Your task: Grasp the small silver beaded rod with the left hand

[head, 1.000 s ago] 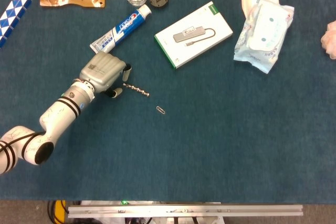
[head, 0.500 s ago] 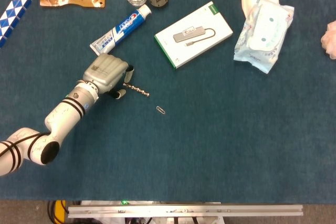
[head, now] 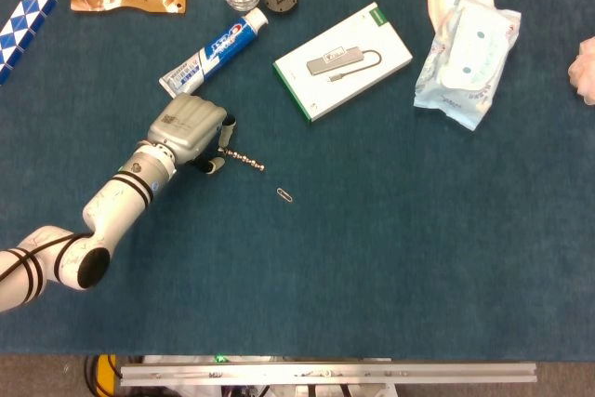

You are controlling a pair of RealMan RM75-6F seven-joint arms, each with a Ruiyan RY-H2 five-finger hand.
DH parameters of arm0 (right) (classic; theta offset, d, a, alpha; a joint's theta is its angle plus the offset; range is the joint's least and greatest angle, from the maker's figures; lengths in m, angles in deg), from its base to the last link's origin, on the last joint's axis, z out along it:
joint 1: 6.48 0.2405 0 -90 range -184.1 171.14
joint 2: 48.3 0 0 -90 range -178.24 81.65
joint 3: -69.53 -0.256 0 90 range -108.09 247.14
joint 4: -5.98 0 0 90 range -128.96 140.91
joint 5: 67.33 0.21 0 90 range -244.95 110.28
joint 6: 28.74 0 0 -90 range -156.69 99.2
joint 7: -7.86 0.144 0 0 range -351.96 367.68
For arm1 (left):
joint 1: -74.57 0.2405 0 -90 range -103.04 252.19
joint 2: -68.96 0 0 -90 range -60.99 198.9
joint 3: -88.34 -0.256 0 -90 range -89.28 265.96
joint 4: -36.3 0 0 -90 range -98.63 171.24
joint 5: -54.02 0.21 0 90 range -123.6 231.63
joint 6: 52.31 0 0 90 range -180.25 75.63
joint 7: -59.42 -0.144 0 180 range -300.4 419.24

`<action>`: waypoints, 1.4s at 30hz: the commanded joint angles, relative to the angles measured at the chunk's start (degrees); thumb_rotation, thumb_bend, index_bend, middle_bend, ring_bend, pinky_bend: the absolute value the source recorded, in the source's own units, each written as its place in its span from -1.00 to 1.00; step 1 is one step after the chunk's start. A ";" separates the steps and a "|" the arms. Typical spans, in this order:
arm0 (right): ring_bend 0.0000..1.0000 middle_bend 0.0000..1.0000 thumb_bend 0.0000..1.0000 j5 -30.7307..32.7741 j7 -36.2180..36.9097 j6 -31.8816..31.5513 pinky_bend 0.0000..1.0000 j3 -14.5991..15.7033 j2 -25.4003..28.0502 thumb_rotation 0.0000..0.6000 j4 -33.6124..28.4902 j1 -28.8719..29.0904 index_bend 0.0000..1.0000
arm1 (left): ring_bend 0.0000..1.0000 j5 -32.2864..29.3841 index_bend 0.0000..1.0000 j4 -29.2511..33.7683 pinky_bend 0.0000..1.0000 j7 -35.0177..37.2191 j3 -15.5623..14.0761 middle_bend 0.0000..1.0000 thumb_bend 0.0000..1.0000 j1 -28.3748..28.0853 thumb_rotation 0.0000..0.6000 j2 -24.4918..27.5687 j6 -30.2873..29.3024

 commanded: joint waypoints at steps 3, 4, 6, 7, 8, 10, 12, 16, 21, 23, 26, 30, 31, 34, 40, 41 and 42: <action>-0.16 -0.27 -0.50 0.03 0.05 -0.09 -0.19 -0.04 0.02 1.00 0.00 -0.07 -0.90 | 1.00 0.07 0.06 0.49 1.00 0.29 0.05 1.00 -0.31 0.00 1.00 0.37 -0.46; -0.16 -0.27 -0.50 0.04 0.06 -0.06 -0.19 -0.03 0.02 1.00 0.00 -0.09 -0.90 | 1.00 0.14 0.06 0.73 1.00 0.41 0.08 1.00 -0.30 0.03 1.00 0.50 -0.66; -0.16 -0.27 -0.50 0.06 0.08 0.01 -0.19 -0.01 -0.01 1.00 0.01 -0.08 -0.90 | 1.00 0.21 0.06 1.02 1.00 0.52 0.07 1.00 -0.29 0.02 1.00 0.65 -0.80; -0.16 -0.27 -0.50 0.05 0.10 0.02 -0.19 -0.01 -0.03 1.00 0.01 -0.09 -0.90 | 1.00 0.27 0.07 1.13 1.00 0.53 0.03 1.00 -0.29 -0.01 1.00 0.68 -0.86; -0.16 -0.27 -0.50 0.04 0.11 0.01 -0.19 -0.01 -0.04 1.00 0.01 -0.09 -0.90 | 1.00 0.28 0.07 1.16 1.00 0.52 -0.01 1.00 -0.29 -0.02 1.00 0.67 -0.87; -0.16 -0.27 -0.50 0.01 0.16 -0.06 -0.19 0.01 -0.03 1.00 0.02 -0.16 -0.90 | 1.00 0.18 0.07 1.11 1.00 0.38 -0.13 1.00 -0.29 -0.06 1.00 0.53 -0.87; -0.16 -0.27 -0.50 0.01 0.18 -0.18 -0.19 0.02 0.06 1.00 -0.03 -0.27 -0.90 | 1.00 -0.07 0.08 1.01 1.00 0.26 -0.20 1.00 -0.29 -0.11 1.00 0.34 -0.78; -0.16 -0.27 -0.50 0.06 0.25 -0.56 -0.19 -0.01 0.25 1.00 -0.11 -0.54 -0.90 | 1.00 -0.46 0.07 0.96 1.00 -0.02 -0.32 1.00 -0.28 -0.17 1.00 0.15 -0.79; -0.16 -0.27 -0.50 -0.16 0.51 -0.79 -0.19 0.03 0.34 1.00 -0.09 -0.72 -0.90 | 1.00 -0.40 0.08 2.07 1.00 -0.09 -0.12 1.00 -0.29 -0.19 1.00 0.83 -1.47; -0.16 -0.27 -0.50 -0.23 0.66 -0.82 -0.19 0.01 0.34 1.00 -0.03 -0.72 -0.90 | 1.00 0.08 0.09 3.38 1.00 -0.19 -0.06 1.00 -0.29 -0.11 1.00 1.69 -2.21; -0.16 -0.27 -0.51 -0.40 0.88 -0.88 -0.19 -0.01 0.31 1.00 0.13 -0.73 -0.90 | 1.00 1.09 0.09 6.07 1.00 -0.44 -0.06 1.00 -0.29 0.19 1.00 3.57 -3.68; -0.15 -0.27 -0.50 -0.59 1.23 -0.87 -0.19 0.02 0.29 1.00 0.34 -0.74 -0.90 | 1.00 2.60 0.09 10.39 1.00 -1.05 -0.30 1.00 -0.29 0.90 1.00 6.43 -6.05; -0.15 -0.27 -0.50 -0.66 1.31 -0.85 -0.19 0.04 0.27 1.00 0.37 -0.73 -0.90 | 1.00 2.92 0.09 11.43 1.00 -1.25 -0.41 1.00 -0.29 1.06 1.00 7.08 -6.49; -0.14 -0.27 -0.50 -0.93 1.65 -0.87 -0.19 0.04 0.24 1.00 0.50 -0.68 -0.90 | 1.00 4.18 0.10 15.14 1.00 -2.20 -1.10 1.00 -0.28 1.69 1.00 9.33 -8.02; -0.14 -0.27 -0.50 -1.27 1.93 -1.03 -0.19 0.00 0.26 1.00 0.55 -0.67 -0.90 | 1.00 6.18 0.10 20.89 1.00 -2.45 -2.12 1.00 -0.28 2.84 1.00 12.27 -10.14; -0.14 -0.27 -0.51 -1.41 2.01 -1.05 -0.19 0.02 0.23 1.00 0.57 -0.65 -0.90 | 1.00 6.55 0.10 21.88 1.00 -2.42 -2.20 1.00 -0.28 2.95 1.00 12.74 -10.45; -0.14 -0.27 -0.51 -1.50 2.07 -1.07 -0.19 0.04 0.20 1.00 0.58 -0.64 -0.90 | 1.00 6.83 0.10 22.56 1.00 -2.48 -2.24 1.00 -0.28 3.03 1.00 13.06 -10.71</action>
